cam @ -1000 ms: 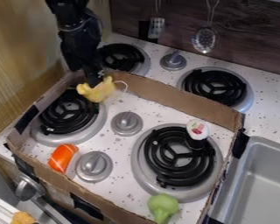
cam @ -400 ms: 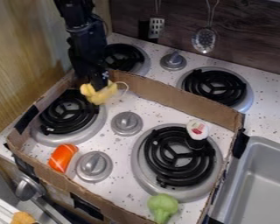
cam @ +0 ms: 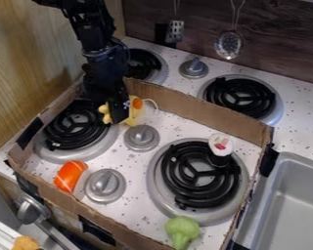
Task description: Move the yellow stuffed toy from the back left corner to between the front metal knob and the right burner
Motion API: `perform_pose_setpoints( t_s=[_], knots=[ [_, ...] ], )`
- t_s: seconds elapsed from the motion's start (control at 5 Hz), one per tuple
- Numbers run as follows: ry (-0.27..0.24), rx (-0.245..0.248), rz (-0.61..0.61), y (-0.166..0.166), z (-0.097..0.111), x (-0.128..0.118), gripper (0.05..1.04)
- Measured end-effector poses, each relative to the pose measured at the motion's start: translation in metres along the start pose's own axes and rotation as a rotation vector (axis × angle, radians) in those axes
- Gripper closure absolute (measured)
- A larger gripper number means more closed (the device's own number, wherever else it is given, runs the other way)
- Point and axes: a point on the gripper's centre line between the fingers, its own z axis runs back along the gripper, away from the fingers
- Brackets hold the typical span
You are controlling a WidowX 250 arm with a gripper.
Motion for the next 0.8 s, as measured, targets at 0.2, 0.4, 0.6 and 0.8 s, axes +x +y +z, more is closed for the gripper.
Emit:
perform_pose_setpoints(
  t_s=[0.2, 0.4, 0.6, 0.8],
  knots=[
    [0.002, 0.040, 0.000, -0.001, -0.003, 0.002, 0.388],
    [-0.016, 0.073, 0.013, 0.000, -0.005, 0.005, 0.660],
    [-0.020, 0.102, 0.038, -0.007, -0.004, 0.003, 0.793],
    [-0.031, 0.118, 0.063, -0.010, 0.012, 0.000, 0.844]
  ],
)
